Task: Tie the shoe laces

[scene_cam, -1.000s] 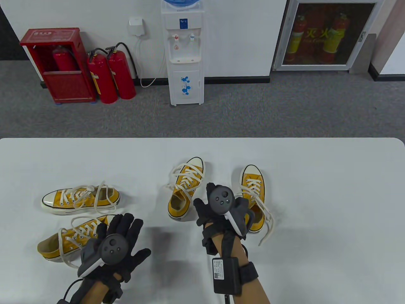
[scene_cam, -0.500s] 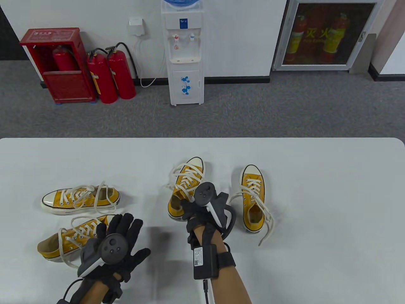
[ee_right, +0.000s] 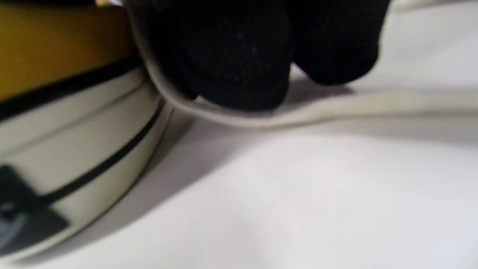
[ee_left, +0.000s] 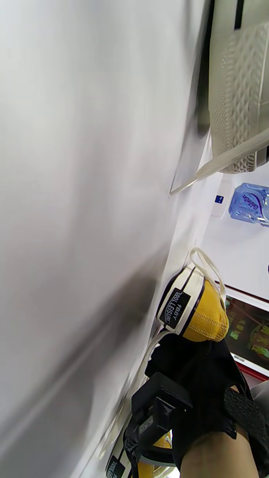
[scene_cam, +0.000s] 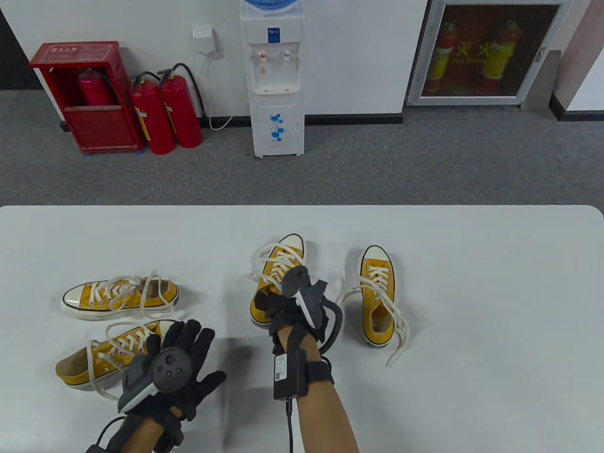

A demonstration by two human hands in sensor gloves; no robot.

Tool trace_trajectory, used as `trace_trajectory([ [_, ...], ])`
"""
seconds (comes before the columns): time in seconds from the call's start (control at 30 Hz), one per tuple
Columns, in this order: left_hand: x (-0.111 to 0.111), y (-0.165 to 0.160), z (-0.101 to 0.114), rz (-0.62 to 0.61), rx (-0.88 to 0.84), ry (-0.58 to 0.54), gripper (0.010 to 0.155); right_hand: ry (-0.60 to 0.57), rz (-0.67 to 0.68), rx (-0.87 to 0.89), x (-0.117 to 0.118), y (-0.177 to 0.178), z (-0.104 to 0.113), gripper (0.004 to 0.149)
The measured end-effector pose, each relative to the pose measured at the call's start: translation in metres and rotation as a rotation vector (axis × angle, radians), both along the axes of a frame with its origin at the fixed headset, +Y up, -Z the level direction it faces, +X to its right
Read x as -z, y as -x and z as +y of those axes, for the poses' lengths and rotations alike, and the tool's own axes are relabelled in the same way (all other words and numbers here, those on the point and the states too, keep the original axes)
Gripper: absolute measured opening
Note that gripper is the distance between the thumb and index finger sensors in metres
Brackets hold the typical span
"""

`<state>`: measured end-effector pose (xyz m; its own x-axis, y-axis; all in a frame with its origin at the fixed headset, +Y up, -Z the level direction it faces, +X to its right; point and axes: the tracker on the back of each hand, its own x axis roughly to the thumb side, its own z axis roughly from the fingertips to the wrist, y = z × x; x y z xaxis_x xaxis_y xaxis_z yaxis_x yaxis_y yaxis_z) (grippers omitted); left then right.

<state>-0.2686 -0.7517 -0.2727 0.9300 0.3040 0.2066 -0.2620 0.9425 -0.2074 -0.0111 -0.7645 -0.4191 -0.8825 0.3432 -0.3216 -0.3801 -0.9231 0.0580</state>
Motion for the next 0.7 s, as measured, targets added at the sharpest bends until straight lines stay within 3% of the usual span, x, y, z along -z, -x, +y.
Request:
trace_trajectory([
  [0.33, 0.000, 0.000, 0.001, 0.002, -0.002, -0.006, 0.094, -0.064, 0.060, -0.027, -0.008, -0.010, 0.007, 0.047],
  [0.7, 0.000, 0.000, 0.000, -0.002, -0.005, -0.006, 0.094, -0.195, 0.187, 0.010, -0.060, -0.030, 0.046, 0.047],
])
